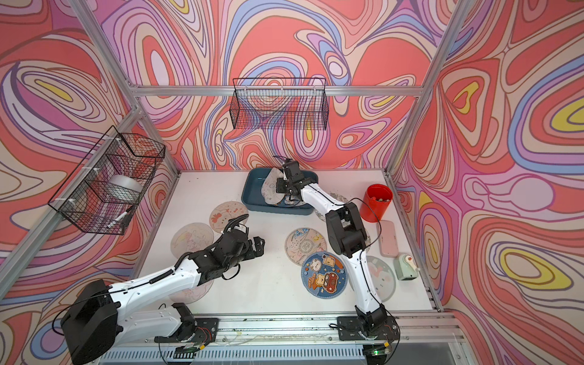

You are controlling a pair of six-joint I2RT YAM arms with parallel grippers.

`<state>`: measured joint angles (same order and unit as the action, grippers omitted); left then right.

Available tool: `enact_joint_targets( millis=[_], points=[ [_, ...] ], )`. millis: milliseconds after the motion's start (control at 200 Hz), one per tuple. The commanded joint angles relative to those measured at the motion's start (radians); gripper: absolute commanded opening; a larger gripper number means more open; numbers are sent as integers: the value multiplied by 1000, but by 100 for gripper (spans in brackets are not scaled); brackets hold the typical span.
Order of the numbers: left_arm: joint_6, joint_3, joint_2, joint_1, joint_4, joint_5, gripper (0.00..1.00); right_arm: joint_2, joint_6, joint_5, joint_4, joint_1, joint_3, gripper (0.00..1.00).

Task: Put the coasters into the storage box
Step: Place the coaster in the storage box.

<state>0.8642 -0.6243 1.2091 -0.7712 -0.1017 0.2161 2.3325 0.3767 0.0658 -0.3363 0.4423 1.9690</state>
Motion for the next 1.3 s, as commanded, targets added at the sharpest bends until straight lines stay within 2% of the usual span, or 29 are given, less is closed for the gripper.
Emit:
enact_joint_targets(
  millis=[0,170,210,551,671,881,1297],
  points=[
    [-6,-15,19,7,-4,2,100,28,26,-67,-32,-20,-1,0],
    [-4,-27,42,7,2,-9,100,50,31,-92,-62,-28,8,0],
    [-4,-29,48,9,2,-12,100,54,30,-86,-68,-29,12,8],
    [1,-34,69,9,10,-39,100,3,4,-114,-85,-30,4,47],
    [0,-32,72,9,14,-45,100,-40,-9,-138,-90,-30,-14,56],
    [-9,-40,93,9,35,-73,100,-185,-22,-170,-48,-30,-136,57],
    [-55,-109,217,9,84,-189,100,-491,-13,-133,-69,-30,-459,57]
  ],
)
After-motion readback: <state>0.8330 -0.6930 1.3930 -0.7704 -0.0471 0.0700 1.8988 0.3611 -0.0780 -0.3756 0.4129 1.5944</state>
